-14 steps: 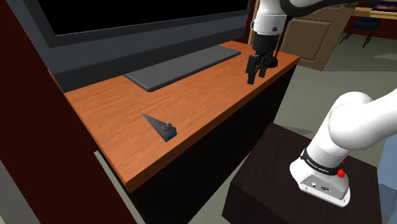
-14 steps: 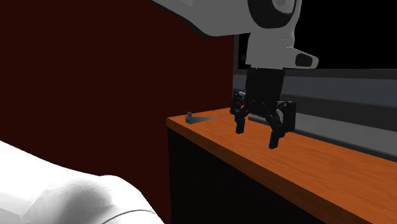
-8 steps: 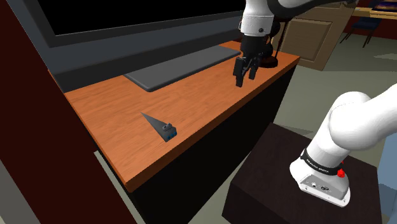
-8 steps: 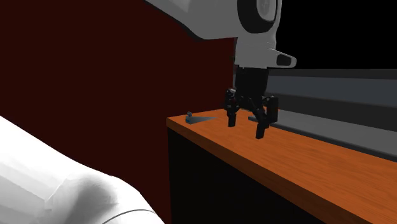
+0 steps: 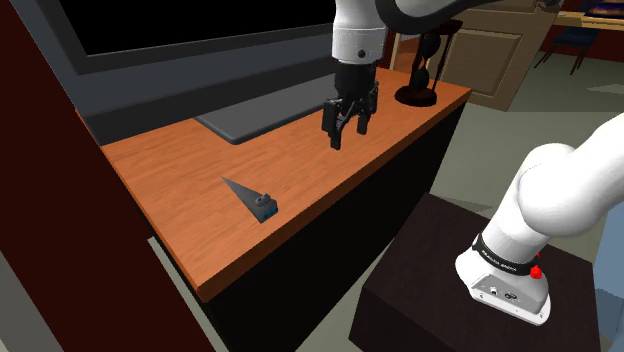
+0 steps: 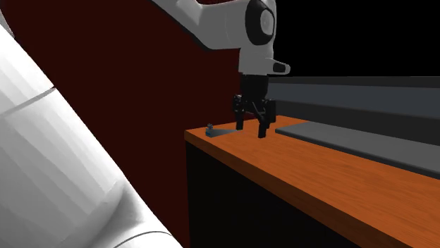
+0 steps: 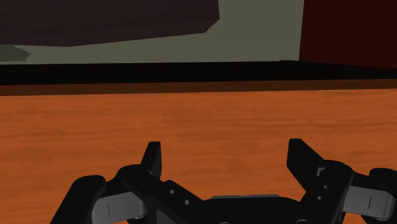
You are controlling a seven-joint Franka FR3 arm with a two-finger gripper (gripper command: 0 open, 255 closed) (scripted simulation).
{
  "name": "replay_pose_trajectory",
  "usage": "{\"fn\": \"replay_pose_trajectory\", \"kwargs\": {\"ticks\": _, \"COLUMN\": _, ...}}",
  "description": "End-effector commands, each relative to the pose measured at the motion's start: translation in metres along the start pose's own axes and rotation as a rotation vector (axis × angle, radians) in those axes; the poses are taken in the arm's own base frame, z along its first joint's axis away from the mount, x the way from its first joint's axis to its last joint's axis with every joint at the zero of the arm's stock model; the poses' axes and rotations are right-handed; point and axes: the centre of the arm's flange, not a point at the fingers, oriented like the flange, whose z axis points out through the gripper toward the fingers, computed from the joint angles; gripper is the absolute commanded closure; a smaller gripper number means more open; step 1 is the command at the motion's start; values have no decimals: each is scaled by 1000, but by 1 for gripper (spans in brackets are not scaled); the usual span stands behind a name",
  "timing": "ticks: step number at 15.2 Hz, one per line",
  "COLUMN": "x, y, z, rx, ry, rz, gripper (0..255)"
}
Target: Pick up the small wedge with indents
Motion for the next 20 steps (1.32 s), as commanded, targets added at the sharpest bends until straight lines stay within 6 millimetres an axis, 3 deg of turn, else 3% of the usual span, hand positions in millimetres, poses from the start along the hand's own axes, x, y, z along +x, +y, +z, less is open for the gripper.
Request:
{"fn": "replay_pose_trajectory", "kwargs": {"ticks": 1, "x": 8, "y": -24, "z": 0, "rx": -5, "ry": 0, "rz": 6, "gripper": 0}}
{"fn": "replay_pose_trajectory", "kwargs": {"ticks": 17, "x": 77, "y": -231, "z": 7, "rx": -53, "ry": 4, "rz": 41, "gripper": 0}}
{"fn": "replay_pose_trajectory", "kwargs": {"ticks": 20, "x": 80, "y": -237, "z": 18, "rx": -54, "ry": 4, "rz": 42, "gripper": 0}}
